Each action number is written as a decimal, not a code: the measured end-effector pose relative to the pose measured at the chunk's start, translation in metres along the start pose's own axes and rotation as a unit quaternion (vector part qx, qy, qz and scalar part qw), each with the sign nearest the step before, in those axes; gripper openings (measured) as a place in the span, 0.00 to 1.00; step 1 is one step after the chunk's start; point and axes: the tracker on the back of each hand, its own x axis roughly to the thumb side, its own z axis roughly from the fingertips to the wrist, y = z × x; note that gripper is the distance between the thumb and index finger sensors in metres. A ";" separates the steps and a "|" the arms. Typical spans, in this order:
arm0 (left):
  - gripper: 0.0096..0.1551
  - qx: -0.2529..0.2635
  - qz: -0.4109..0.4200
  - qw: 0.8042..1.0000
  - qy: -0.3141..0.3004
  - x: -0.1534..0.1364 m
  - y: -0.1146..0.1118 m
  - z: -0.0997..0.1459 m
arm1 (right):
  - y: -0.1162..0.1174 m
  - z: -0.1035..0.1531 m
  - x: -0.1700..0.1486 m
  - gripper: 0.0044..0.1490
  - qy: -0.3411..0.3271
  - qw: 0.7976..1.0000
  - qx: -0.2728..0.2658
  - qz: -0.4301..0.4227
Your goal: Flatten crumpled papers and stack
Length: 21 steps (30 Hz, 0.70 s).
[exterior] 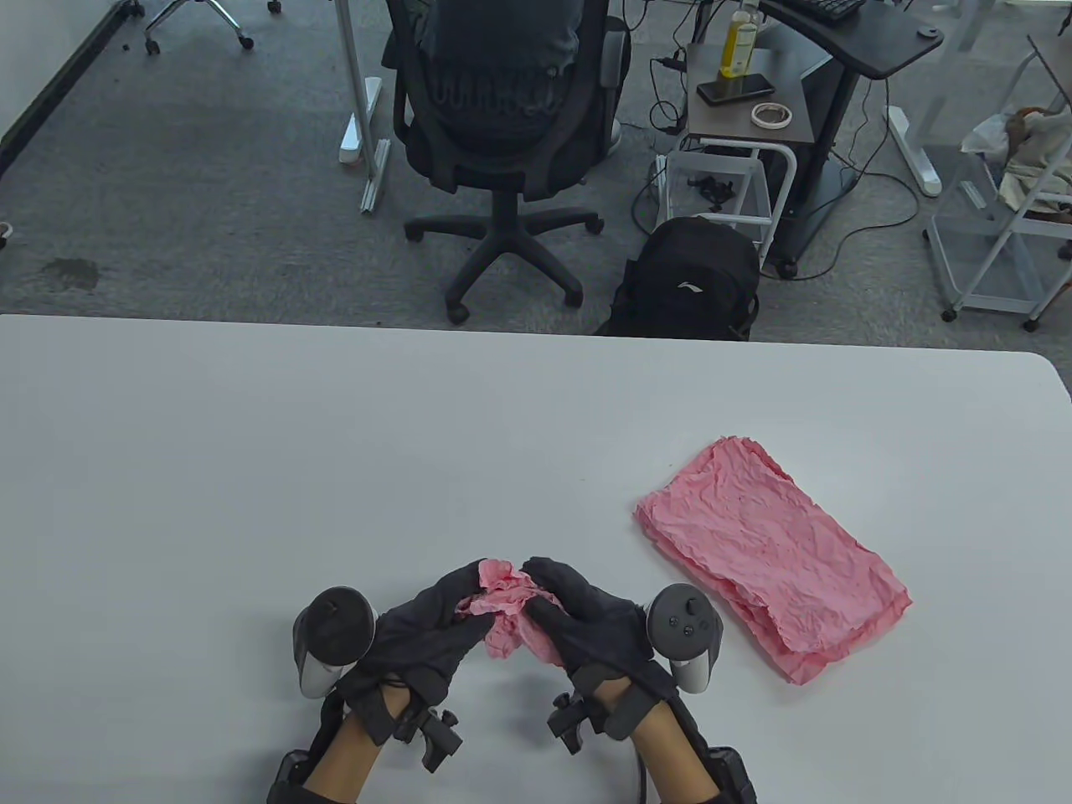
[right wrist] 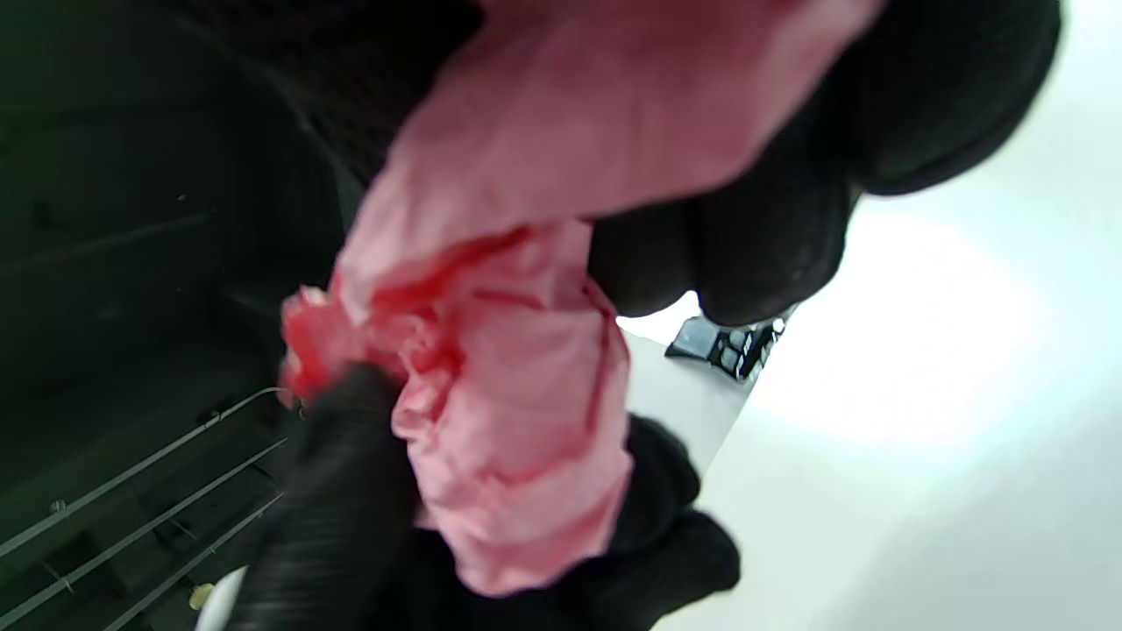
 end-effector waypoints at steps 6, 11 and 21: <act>0.63 0.034 0.045 0.998 0.004 -0.004 0.011 0.004 | 0.008 0.002 0.027 0.31 -0.137 0.982 0.029 0.131; 0.46 -0.070 0.051 0.996 0.025 -0.003 -0.003 -0.002 | 0.016 0.006 0.039 0.31 -0.193 0.966 0.040 0.165; 0.36 0.135 0.108 0.981 0.089 -0.020 0.032 0.014 | 0.005 0.010 0.044 0.25 -0.247 0.944 -0.032 0.218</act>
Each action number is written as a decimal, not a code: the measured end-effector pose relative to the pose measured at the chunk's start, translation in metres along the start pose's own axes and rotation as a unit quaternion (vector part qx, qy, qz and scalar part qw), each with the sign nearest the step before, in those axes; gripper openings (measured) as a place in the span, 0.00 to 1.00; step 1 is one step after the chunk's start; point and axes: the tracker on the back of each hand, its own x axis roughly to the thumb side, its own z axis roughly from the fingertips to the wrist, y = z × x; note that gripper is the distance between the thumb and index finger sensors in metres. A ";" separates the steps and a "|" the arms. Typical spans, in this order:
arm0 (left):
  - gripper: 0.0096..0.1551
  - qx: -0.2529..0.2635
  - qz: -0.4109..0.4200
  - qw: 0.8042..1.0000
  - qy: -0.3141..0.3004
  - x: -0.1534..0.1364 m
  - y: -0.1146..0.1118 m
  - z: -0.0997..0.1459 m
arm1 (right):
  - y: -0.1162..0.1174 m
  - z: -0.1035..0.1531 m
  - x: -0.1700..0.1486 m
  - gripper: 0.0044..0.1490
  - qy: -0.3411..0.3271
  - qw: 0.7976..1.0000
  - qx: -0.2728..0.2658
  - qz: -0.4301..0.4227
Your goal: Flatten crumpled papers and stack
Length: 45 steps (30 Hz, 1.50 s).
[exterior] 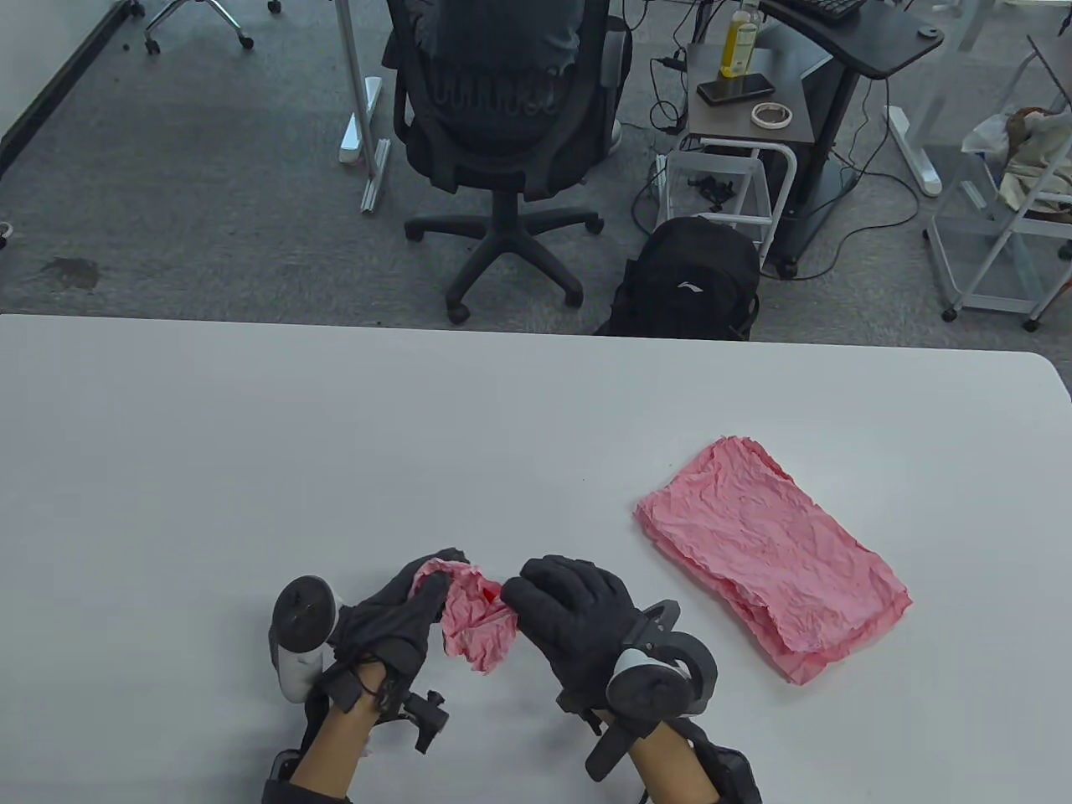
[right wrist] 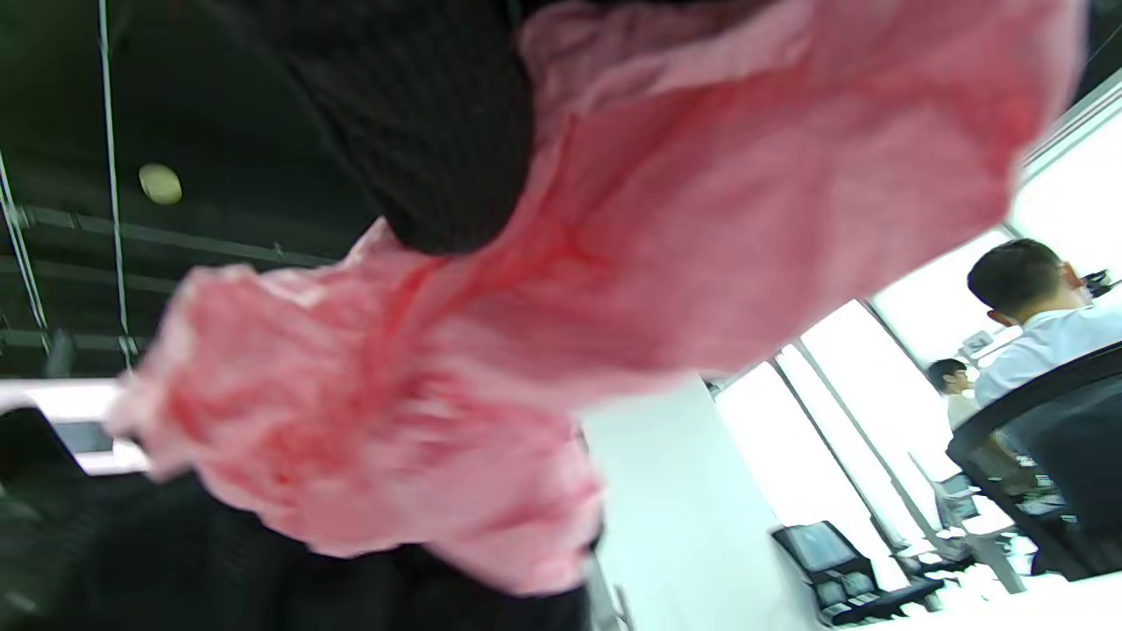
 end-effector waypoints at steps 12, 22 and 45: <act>0.25 0.017 0.155 0.986 -0.064 0.000 0.027 0.000 | 0.003 0.003 -0.024 0.23 0.097 0.985 0.102 0.096; 0.25 0.097 -0.011 0.991 -0.087 0.016 0.025 0.008 | -0.001 0.006 -0.033 0.25 0.146 0.986 0.075 0.016; 0.47 0.095 -0.206 0.965 -0.132 0.036 0.023 0.009 | -0.031 0.009 -0.047 0.23 0.177 0.948 -0.115 -0.239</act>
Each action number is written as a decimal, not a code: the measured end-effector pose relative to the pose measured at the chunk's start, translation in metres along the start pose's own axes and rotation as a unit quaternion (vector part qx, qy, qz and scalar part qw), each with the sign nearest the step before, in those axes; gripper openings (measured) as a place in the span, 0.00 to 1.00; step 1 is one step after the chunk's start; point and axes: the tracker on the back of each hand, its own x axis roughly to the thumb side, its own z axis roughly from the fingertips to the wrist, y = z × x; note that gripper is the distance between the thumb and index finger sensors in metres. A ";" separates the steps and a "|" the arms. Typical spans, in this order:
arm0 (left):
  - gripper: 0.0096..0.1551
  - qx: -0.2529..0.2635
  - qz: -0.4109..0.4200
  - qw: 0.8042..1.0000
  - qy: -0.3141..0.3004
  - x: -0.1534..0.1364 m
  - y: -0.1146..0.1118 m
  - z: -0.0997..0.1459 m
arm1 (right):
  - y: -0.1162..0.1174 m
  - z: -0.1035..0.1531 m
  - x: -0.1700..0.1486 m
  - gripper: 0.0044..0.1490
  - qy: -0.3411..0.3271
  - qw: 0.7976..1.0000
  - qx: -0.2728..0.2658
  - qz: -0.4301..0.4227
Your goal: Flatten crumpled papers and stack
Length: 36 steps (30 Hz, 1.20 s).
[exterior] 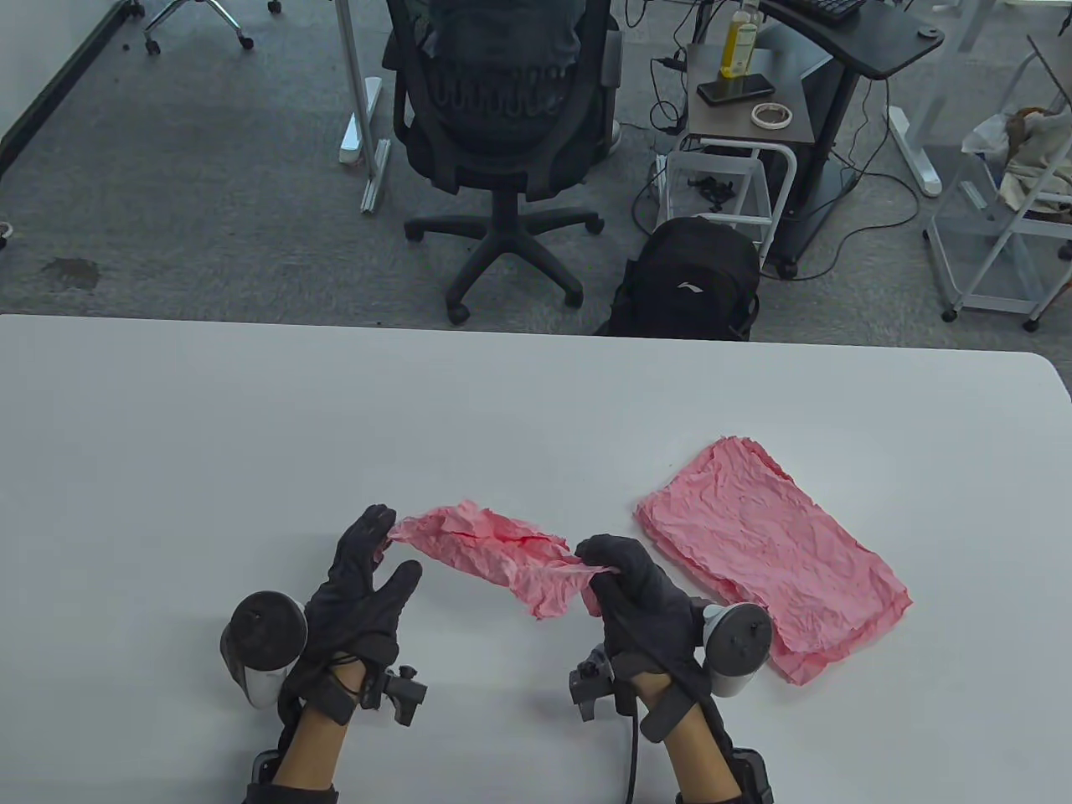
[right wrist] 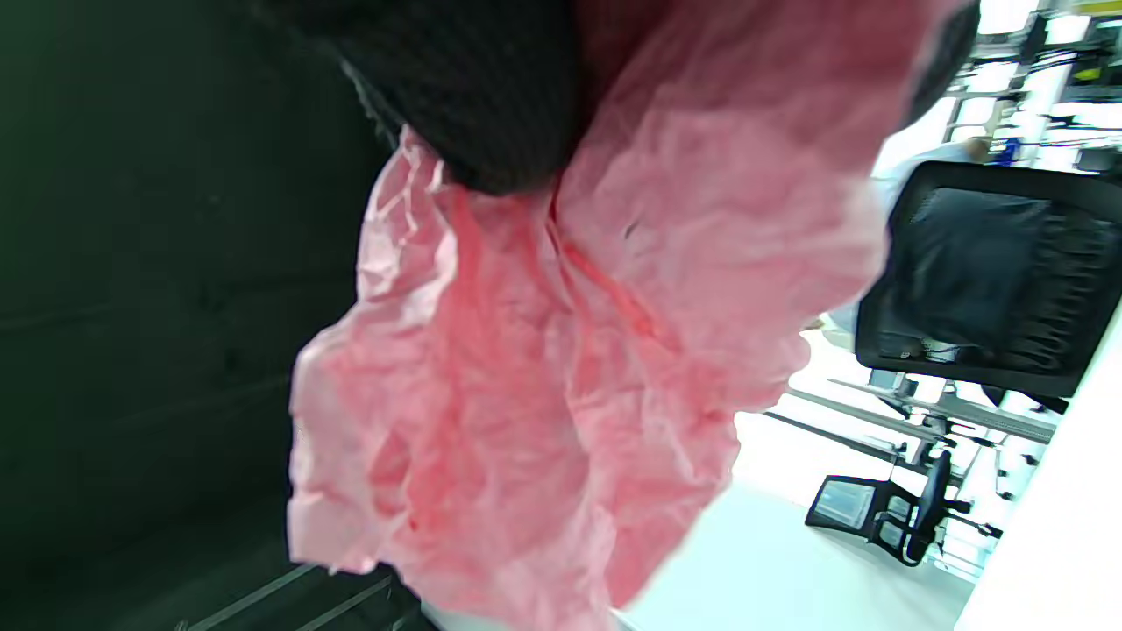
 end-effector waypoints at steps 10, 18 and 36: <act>0.68 0.030 -0.083 0.991 -0.103 0.021 0.018 0.003 | 0.002 0.005 0.018 0.22 -0.084 0.990 -0.027 0.110; 0.69 -0.205 -0.103 0.972 -0.049 0.017 -0.036 0.000 | 0.021 0.009 0.030 0.22 -0.138 0.983 0.010 0.122; 0.24 0.021 -0.030 0.999 -0.009 0.006 0.004 0.001 | 0.034 0.007 0.020 0.45 -0.059 0.893 0.216 0.391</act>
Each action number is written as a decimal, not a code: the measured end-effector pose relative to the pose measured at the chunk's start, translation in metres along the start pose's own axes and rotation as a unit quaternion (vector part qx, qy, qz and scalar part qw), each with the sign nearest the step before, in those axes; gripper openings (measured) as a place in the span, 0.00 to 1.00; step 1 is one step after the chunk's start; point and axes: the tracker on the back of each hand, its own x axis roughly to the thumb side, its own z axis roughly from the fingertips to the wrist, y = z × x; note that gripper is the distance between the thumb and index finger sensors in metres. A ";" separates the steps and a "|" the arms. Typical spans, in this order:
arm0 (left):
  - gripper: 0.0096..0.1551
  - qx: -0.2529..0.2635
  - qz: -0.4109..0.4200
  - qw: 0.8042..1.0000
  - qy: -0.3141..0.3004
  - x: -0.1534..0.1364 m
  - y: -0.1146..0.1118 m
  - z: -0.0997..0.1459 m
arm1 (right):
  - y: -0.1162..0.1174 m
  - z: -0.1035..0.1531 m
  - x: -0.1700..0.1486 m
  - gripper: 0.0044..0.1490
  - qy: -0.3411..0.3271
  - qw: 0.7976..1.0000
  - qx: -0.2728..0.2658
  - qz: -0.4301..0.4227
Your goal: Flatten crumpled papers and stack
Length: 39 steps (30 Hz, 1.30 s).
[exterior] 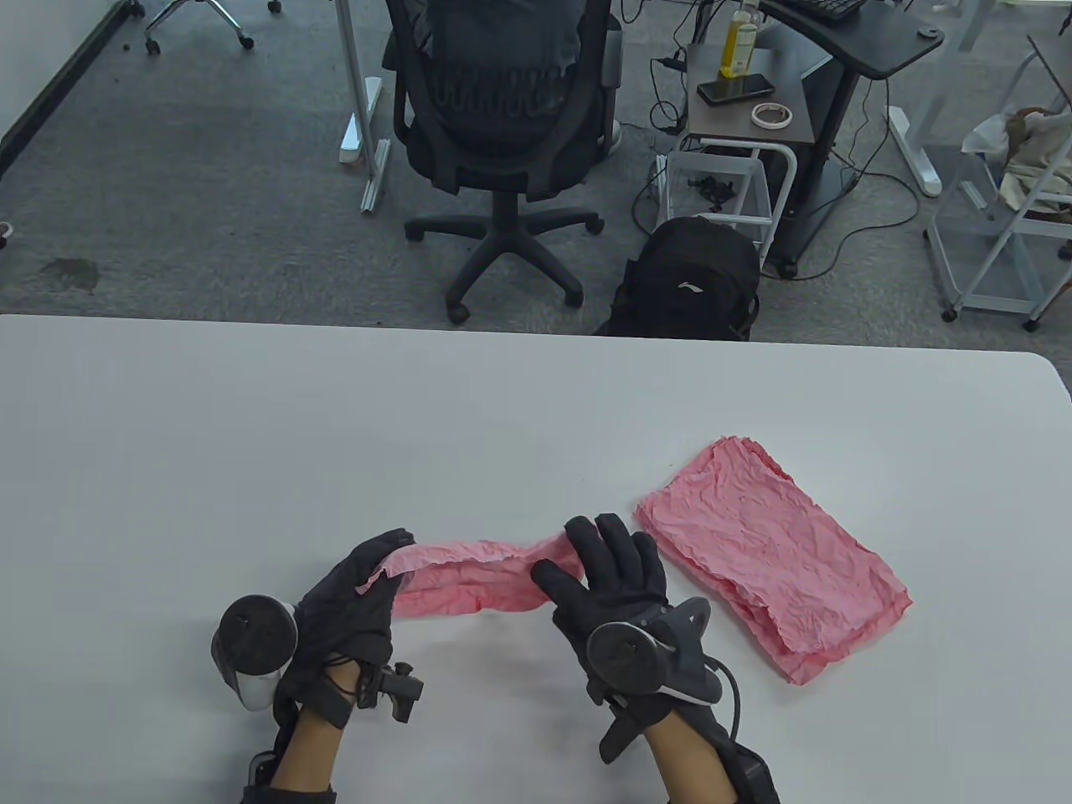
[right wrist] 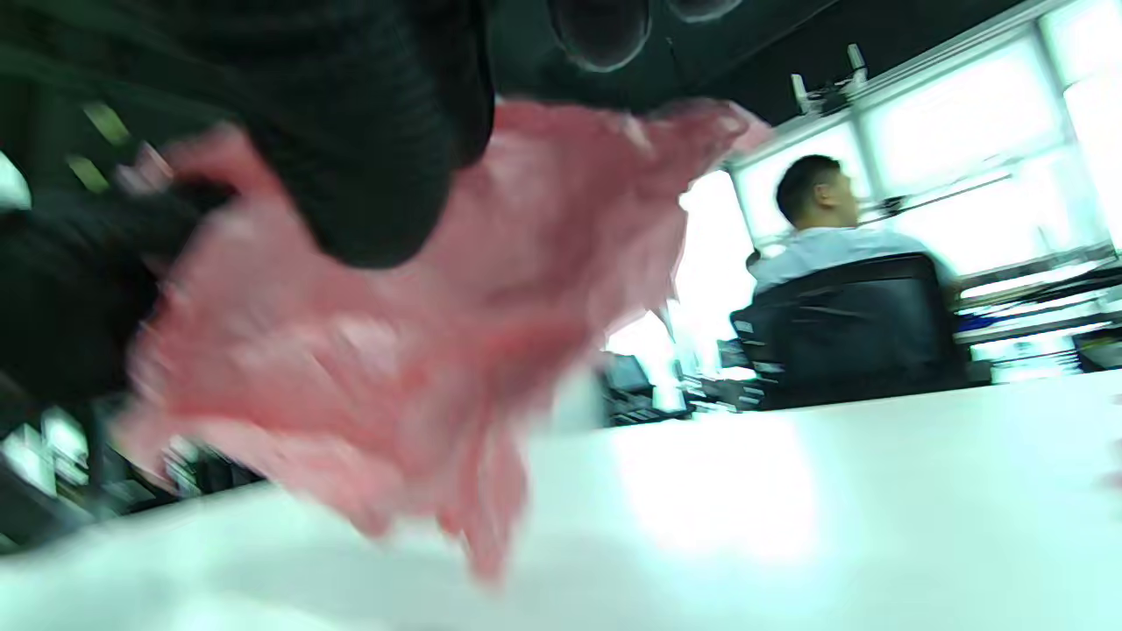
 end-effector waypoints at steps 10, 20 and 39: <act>0.26 -0.035 0.011 0.997 -0.072 0.027 -0.013 0.000 | 0.009 -0.001 0.003 0.24 0.127 0.991 -0.045 0.023; 0.24 -0.056 0.197 0.978 0.029 -0.004 -0.004 -0.004 | 0.005 0.011 -0.065 0.27 0.196 0.905 -0.133 -0.352; 0.25 -0.024 0.142 0.988 0.060 -0.026 0.001 -0.002 | 0.021 0.010 -0.068 0.26 0.115 0.765 -0.155 -0.614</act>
